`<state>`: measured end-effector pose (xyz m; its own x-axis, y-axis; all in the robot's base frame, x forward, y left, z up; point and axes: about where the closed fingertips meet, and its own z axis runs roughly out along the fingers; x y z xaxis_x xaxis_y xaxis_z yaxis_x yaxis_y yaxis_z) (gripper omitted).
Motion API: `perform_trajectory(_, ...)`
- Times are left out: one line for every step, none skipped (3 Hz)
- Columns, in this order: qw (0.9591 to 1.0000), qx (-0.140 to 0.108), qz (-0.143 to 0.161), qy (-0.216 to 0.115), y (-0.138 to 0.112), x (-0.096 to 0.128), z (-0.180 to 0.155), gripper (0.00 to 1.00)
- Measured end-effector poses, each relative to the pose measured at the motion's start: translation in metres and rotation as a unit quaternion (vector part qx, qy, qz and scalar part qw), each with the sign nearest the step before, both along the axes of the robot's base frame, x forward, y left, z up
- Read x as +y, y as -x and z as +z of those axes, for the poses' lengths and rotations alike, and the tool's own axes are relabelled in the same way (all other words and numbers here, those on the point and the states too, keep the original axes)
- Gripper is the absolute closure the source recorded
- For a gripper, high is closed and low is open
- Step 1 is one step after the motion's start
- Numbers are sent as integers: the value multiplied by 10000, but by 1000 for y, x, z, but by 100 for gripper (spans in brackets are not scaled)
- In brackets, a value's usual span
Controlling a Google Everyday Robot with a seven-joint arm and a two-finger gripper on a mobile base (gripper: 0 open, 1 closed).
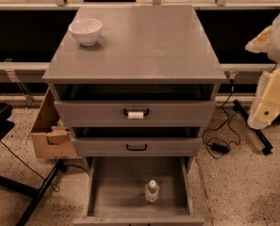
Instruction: Pick blue plastic bottle from bottom drawer and place on counter
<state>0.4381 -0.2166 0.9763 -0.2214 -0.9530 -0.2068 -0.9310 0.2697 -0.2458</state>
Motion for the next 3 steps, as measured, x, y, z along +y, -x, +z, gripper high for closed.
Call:
perform_trajectory(10000, -14, 5, -32, 0, 0, 1, 0)
perform_trajectory(9998, -65, 25, -159, 0, 0, 3, 0)
perform_trajectory(9958, 253, -121, -873, -2, 13, -51, 0)
